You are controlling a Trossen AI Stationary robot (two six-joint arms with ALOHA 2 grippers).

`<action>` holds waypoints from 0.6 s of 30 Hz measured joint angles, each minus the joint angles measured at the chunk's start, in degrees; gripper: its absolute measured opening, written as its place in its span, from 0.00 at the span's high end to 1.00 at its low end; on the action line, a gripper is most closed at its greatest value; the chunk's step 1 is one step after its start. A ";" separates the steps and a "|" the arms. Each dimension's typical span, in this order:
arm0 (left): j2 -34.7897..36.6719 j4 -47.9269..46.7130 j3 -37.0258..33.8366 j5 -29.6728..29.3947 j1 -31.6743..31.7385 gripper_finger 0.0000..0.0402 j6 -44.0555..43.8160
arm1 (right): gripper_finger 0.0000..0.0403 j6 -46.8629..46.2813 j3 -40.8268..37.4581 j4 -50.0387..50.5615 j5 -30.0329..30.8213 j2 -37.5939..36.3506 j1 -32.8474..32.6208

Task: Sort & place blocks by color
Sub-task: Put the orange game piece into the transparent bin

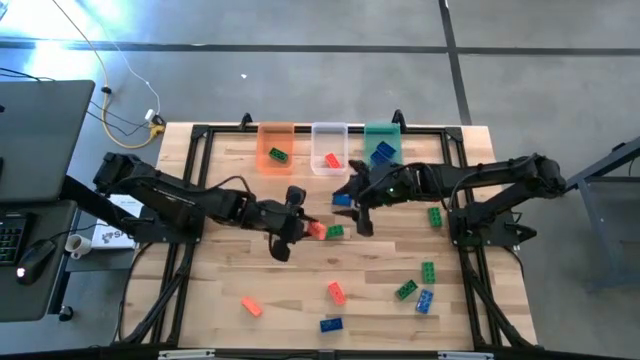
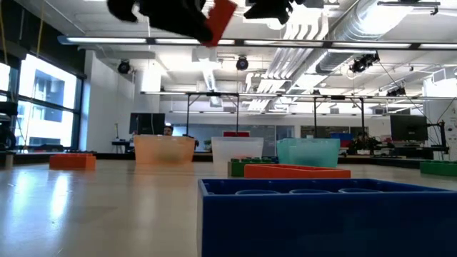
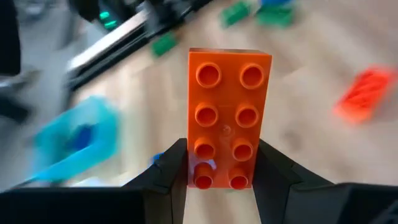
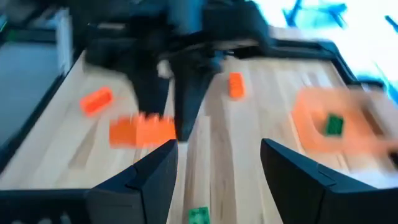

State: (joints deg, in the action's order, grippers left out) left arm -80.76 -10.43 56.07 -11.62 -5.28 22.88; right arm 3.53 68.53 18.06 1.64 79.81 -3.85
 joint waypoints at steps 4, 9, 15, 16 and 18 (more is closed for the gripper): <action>2.58 -0.81 0.02 12.53 2.25 0.73 -5.19 | 0.46 8.14 0.00 -0.06 -3.32 1.61 -1.03; 3.40 -4.01 0.00 26.91 5.59 0.73 -12.39 | 0.46 13.33 0.00 -1.32 -5.46 4.69 -2.36; 2.15 -6.67 -0.02 36.42 7.43 0.73 -18.10 | 0.46 15.13 0.00 -6.12 -6.84 7.55 -4.23; 1.89 -6.12 -0.02 37.98 7.62 0.73 -18.89 | 0.46 15.77 0.00 -7.06 -6.98 8.05 -4.63; 1.65 -6.13 -0.02 40.31 8.06 0.73 -20.34 | 0.46 16.75 0.00 -9.13 -7.28 8.83 -5.40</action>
State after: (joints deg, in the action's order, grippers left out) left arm -79.11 -16.56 56.05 28.69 2.77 2.54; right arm 20.28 68.53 8.94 -5.64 88.64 -9.26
